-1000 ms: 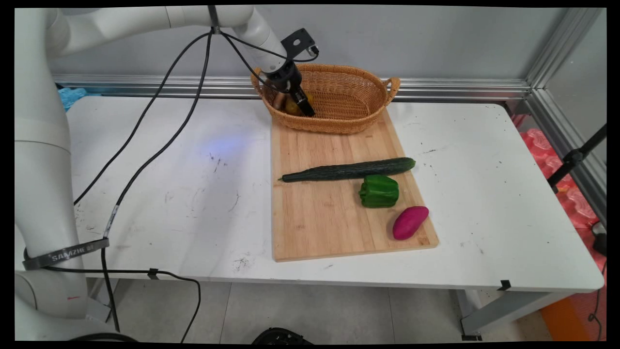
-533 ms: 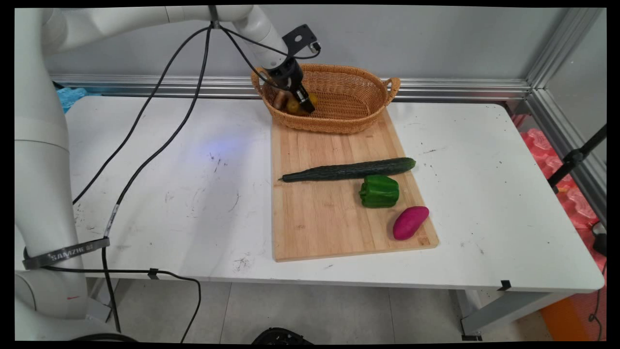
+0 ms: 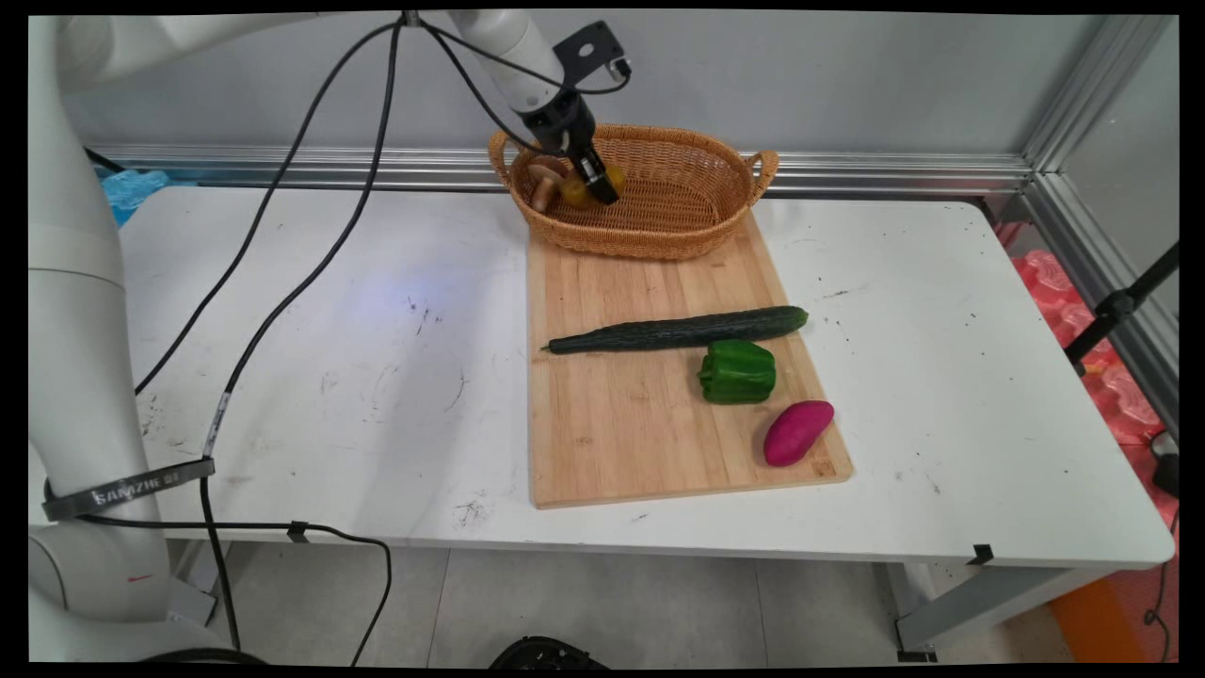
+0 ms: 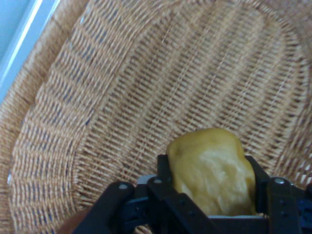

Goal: Place the picked object on the cutting board

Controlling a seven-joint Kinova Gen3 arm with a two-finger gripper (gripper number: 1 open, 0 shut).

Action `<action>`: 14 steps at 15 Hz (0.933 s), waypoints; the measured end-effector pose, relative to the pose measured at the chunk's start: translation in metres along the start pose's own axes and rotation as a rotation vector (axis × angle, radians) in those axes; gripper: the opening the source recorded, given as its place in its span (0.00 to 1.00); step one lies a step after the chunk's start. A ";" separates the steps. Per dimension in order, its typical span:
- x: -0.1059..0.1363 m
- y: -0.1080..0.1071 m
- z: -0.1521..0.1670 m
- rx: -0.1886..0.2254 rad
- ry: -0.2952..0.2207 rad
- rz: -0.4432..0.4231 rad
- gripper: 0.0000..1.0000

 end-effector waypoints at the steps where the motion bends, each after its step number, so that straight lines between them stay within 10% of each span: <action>1: 0.004 0.004 -0.006 -0.003 0.006 0.009 0.00; 14: 0.017 0.109 -0.111 -0.121 0.094 0.165 0.00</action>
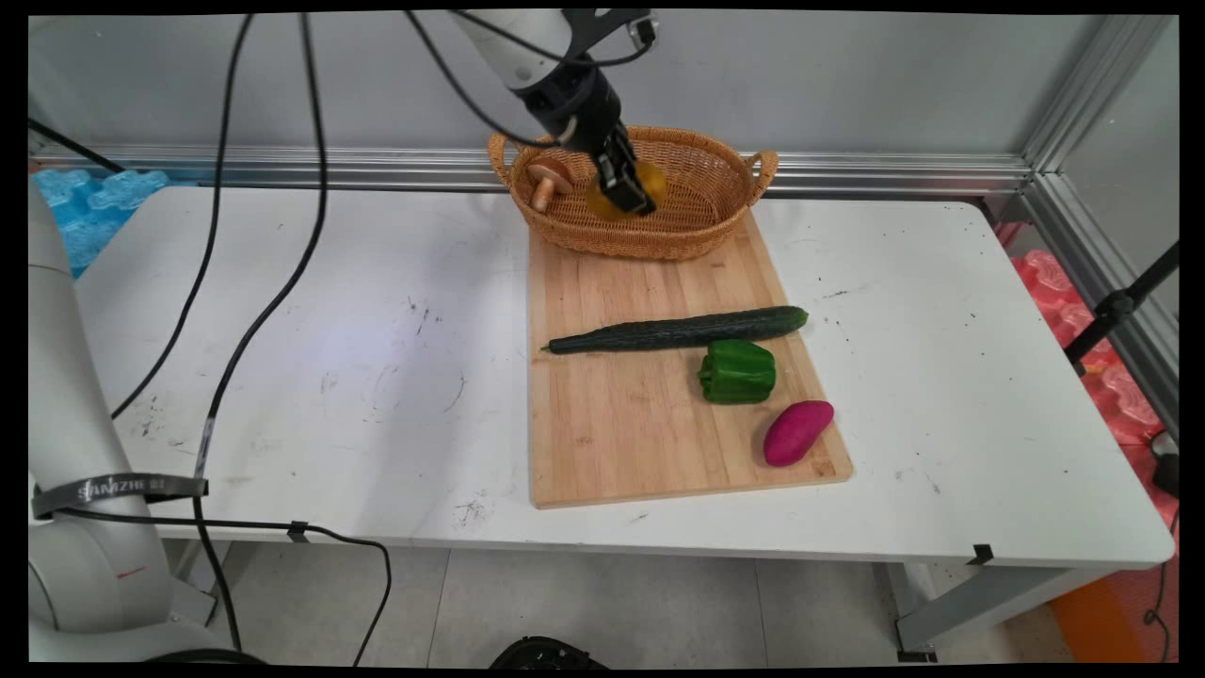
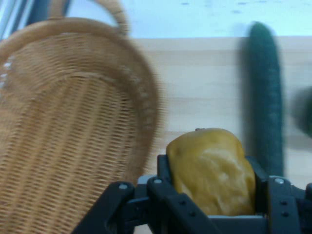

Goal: Place the picked object on the cutting board

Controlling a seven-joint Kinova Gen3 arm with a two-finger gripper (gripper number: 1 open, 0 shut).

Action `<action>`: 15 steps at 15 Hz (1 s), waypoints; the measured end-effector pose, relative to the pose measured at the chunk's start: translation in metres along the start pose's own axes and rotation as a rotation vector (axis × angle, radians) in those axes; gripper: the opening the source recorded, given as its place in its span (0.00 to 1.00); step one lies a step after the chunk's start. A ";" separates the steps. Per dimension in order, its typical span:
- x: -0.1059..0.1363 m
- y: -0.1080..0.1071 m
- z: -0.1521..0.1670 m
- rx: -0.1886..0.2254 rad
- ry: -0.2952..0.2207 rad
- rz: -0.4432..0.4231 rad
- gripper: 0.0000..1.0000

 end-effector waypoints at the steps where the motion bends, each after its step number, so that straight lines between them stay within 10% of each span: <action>1: -0.002 0.008 -0.003 -0.008 0.004 0.009 0.00; 15: -0.053 0.111 0.021 -0.083 0.037 0.116 0.00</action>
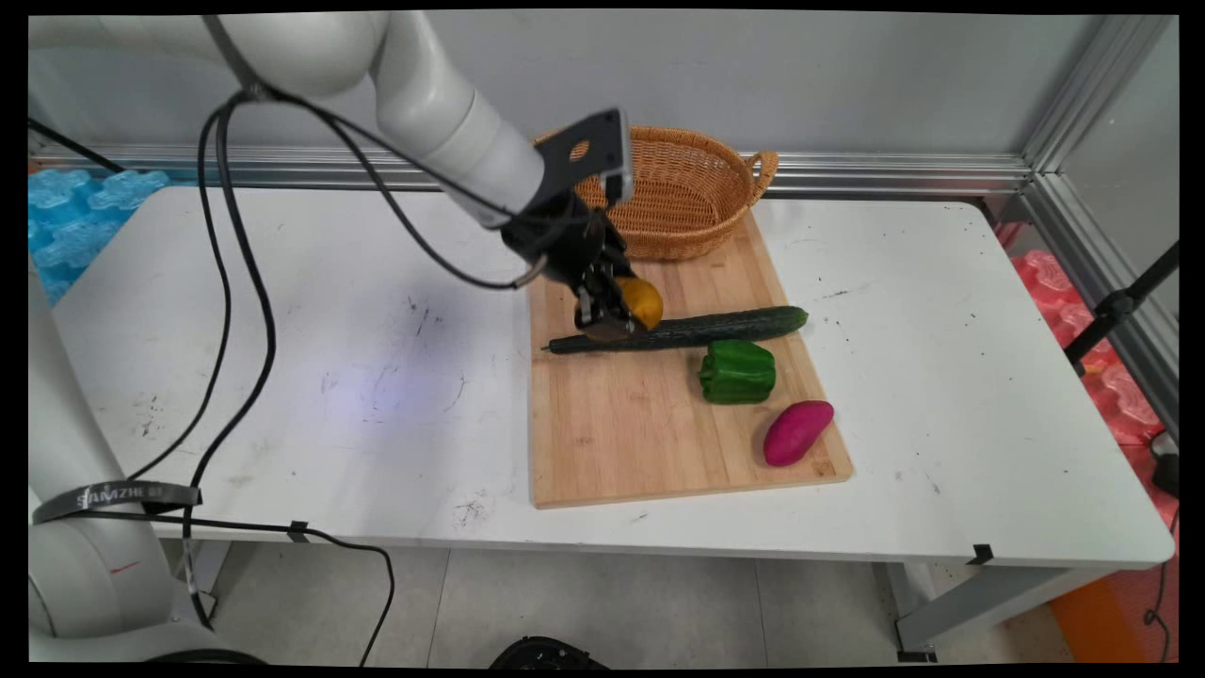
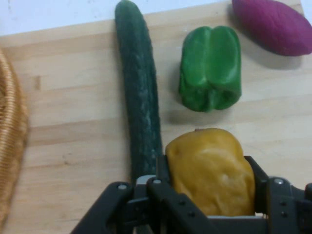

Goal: Place the picked object on the cutting board

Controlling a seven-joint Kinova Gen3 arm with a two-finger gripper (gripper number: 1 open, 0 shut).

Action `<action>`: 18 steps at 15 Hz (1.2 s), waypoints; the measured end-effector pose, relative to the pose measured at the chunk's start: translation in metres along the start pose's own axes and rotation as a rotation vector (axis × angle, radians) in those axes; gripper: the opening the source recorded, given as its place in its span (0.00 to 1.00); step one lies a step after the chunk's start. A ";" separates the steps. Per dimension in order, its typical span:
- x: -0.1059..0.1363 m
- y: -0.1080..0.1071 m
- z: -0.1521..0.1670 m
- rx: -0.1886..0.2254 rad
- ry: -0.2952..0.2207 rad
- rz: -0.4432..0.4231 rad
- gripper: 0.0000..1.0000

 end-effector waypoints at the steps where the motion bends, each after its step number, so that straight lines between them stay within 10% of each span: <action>1: -0.004 0.004 0.005 0.000 0.000 0.003 0.00; 18: -0.045 0.045 0.070 -0.037 -0.011 -0.042 0.00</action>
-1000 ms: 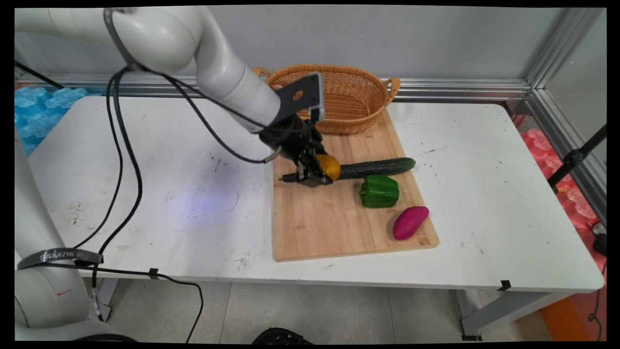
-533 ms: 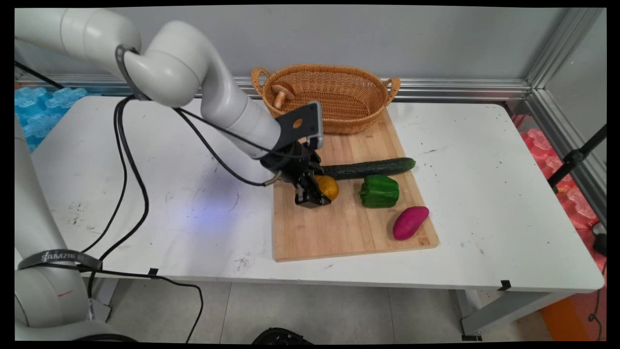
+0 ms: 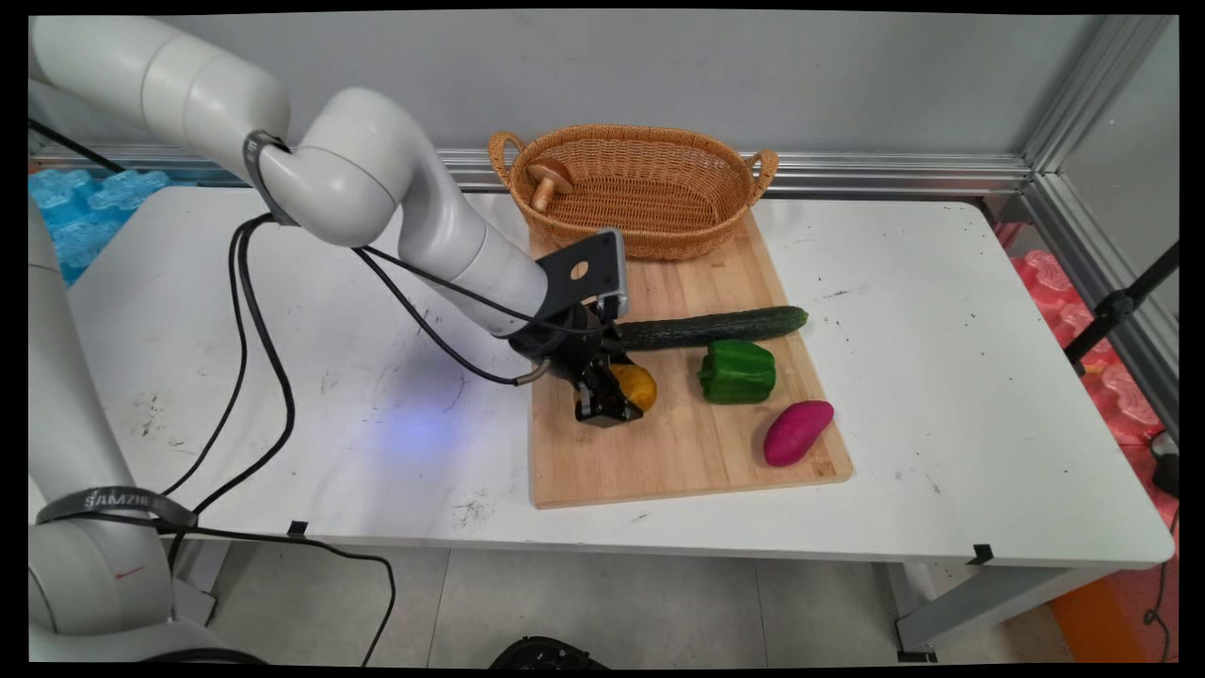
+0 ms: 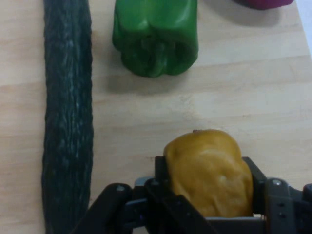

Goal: Place the picked object on the cutting board

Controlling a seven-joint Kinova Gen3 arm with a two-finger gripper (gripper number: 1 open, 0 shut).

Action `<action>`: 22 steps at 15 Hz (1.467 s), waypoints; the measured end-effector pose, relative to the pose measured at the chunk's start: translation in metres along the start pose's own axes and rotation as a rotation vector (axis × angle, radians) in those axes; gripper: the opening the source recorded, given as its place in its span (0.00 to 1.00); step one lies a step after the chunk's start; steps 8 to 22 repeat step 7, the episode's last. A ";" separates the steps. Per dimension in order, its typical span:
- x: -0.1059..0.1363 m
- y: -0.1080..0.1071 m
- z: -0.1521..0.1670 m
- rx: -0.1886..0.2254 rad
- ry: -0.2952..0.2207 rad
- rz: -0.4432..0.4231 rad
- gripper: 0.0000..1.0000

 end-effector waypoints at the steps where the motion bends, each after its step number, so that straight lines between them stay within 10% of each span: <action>1: -0.001 0.000 0.003 -0.001 0.000 -0.003 0.00; 2: -0.002 0.000 0.005 -0.001 0.001 -0.006 0.00; 3: -0.002 0.000 0.007 -0.001 0.001 -0.008 1.00; 22: -0.003 0.000 0.013 -0.002 0.005 -0.015 1.00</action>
